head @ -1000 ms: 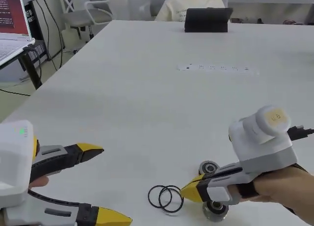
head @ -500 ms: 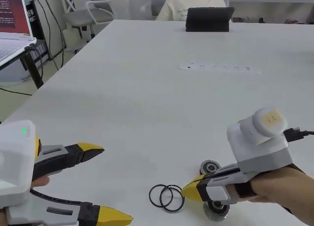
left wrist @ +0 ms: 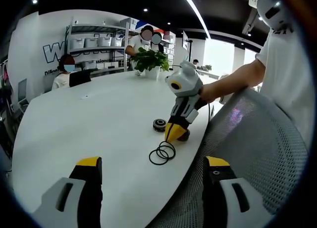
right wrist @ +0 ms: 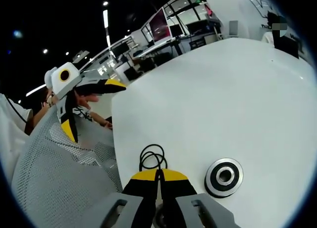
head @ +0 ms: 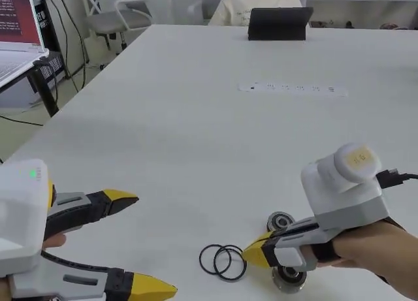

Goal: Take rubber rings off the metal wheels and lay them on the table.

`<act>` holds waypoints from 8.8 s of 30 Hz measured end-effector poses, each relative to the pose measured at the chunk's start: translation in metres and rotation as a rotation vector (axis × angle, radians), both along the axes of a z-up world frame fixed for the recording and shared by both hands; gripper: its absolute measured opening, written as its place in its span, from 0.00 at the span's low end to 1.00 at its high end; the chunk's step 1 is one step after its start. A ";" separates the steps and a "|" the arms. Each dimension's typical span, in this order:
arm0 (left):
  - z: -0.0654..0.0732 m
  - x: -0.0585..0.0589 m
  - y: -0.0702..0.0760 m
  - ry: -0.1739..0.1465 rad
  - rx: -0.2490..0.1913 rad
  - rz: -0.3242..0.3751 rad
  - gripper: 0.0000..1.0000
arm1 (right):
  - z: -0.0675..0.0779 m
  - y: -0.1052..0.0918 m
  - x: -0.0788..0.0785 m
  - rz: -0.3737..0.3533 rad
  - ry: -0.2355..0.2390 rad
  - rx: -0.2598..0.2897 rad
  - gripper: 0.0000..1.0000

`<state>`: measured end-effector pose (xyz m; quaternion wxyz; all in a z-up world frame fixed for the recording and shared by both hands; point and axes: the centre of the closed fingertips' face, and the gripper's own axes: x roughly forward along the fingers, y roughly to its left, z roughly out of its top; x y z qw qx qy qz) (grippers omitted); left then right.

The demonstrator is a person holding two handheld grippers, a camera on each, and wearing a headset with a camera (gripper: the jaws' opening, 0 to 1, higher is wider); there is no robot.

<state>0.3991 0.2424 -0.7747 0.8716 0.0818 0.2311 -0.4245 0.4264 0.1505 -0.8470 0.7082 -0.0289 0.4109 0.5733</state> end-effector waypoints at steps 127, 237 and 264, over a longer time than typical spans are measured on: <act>0.059 0.092 -0.134 -0.259 0.053 -0.366 0.58 | 0.011 -0.085 0.058 -0.129 -0.203 -0.029 0.19; -0.061 0.088 -0.157 -0.067 0.061 -0.285 0.08 | -0.005 -0.081 0.056 -0.163 -0.106 -0.039 0.00; -0.061 0.086 -0.157 -0.073 0.104 -0.311 0.07 | 0.007 -0.074 0.056 -0.242 -0.025 0.021 0.00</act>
